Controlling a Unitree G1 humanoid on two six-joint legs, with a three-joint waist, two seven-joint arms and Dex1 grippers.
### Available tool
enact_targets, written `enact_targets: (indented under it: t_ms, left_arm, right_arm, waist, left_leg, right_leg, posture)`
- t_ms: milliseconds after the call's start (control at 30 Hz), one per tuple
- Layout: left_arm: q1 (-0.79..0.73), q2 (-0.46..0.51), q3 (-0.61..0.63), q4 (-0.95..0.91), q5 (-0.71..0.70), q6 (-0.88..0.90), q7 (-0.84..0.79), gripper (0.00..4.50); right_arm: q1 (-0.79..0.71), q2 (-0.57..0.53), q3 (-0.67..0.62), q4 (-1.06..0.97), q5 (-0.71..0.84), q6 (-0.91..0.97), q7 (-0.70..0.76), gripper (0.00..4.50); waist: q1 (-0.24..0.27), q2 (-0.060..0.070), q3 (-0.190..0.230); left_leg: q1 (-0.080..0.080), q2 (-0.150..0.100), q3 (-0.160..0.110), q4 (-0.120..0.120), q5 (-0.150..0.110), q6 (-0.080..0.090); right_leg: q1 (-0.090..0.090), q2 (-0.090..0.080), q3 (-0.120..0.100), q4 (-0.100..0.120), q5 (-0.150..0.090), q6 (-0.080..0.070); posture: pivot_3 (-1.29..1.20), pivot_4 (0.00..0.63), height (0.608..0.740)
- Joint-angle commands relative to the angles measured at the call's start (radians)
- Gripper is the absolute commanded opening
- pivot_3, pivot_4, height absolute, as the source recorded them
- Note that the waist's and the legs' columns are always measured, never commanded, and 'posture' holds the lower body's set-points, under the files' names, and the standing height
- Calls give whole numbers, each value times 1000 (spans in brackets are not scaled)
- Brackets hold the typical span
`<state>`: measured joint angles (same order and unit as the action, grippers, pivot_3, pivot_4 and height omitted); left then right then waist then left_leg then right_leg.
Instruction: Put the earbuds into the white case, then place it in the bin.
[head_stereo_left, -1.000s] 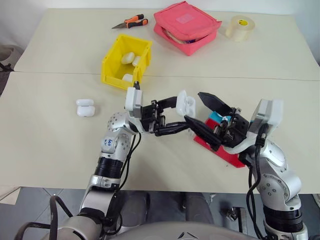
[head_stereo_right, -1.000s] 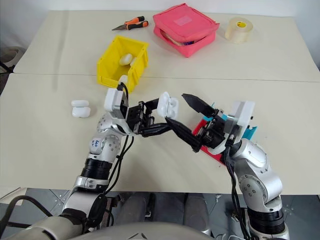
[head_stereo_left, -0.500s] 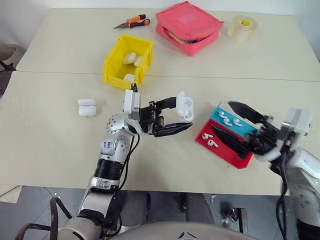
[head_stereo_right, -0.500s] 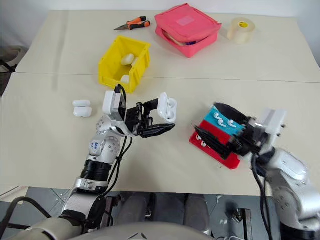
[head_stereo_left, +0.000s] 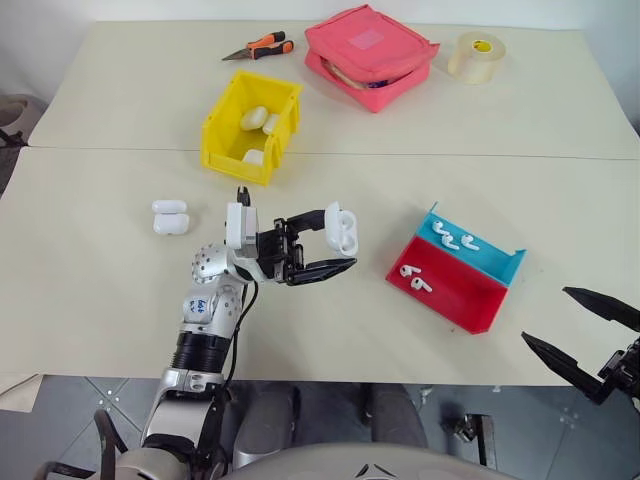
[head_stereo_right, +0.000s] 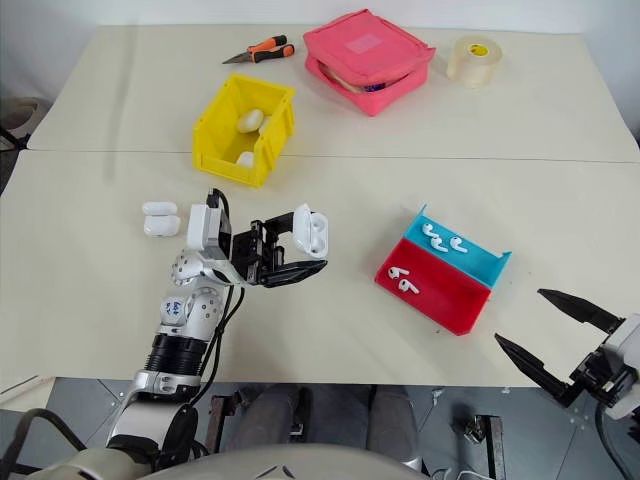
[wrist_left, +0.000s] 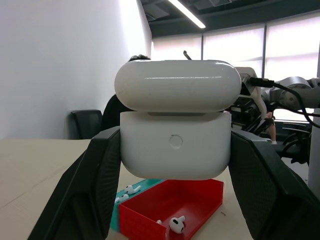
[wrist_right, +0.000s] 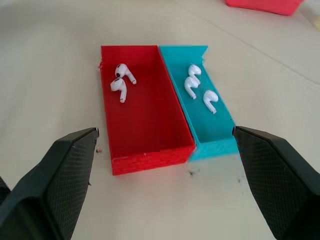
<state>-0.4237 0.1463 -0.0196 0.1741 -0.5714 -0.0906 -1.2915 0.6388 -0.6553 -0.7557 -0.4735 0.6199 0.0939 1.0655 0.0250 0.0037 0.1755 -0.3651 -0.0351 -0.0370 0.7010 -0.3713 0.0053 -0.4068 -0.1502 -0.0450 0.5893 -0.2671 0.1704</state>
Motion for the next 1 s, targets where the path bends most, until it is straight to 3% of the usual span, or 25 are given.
enact_targets:
  t_ms: [33, 300, 433, 633, 900, 1000]
  left_arm:
    - [6, -9, -7, -24, 2, -21, 7, 2796]
    - [17, -15, -12, -32, 2, -31, 13, 2796]
    - [30, -13, -17, -43, 0, -35, 8, 2796]
    - [33, -23, -33, -50, 5, -43, 13, 2796]
    - [50, -24, -39, -58, 4, -59, 18, 2796]
    - [56, -24, -42, -59, 3, -63, 20, 2796]
  right_arm:
    - [-33, -28, 17, -107, 64, 68, -53, 4481]
    - [-230, -311, 151, -281, 284, 571, -325, 4481]
    - [-488, -473, 407, -296, 303, 847, -497, 4481]
    - [-765, -474, 649, -265, 279, 1036, -591, 4481]
    - [-938, -440, 840, -237, 180, 1126, -608, 4481]
    - [-975, -425, 882, -228, 146, 1145, -600, 3818]
  waist:
    - [1, 0, 0]
    - [7, 1, 0]
    - [2, 1, 0]
    - [6, 0, 0]
    - [1, 1, 0]
    - [1, 1, 0]
  left_leg:
    - [0, 0, -1, 0, 0, 0]
    - [1, 0, -7, 0, 0, 0]
    - [0, 0, -7, 1, 0, 0]
    - [-5, -1, -9, 1, 0, 0]
    - [-5, -1, -8, 1, 0, 0]
    - [-5, -1, -8, 1, 0, 0]
  right_leg:
    - [0, 0, 0, 0, 0, 0]
    - [0, 0, 2, 0, 0, 0]
    - [-1, -1, 2, 0, 0, 0]
    - [-3, -1, -2, -2, 0, -1]
    - [-3, -2, -2, -2, 0, -1]
    - [-3, -2, -2, -2, 0, -1]
  posture:
    - [0, 150, 740]
    - [0, 150, 740]
    - [0, 150, 740]
    - [0, 150, 740]
    - [0, 150, 740]
    - [0, 150, 740]
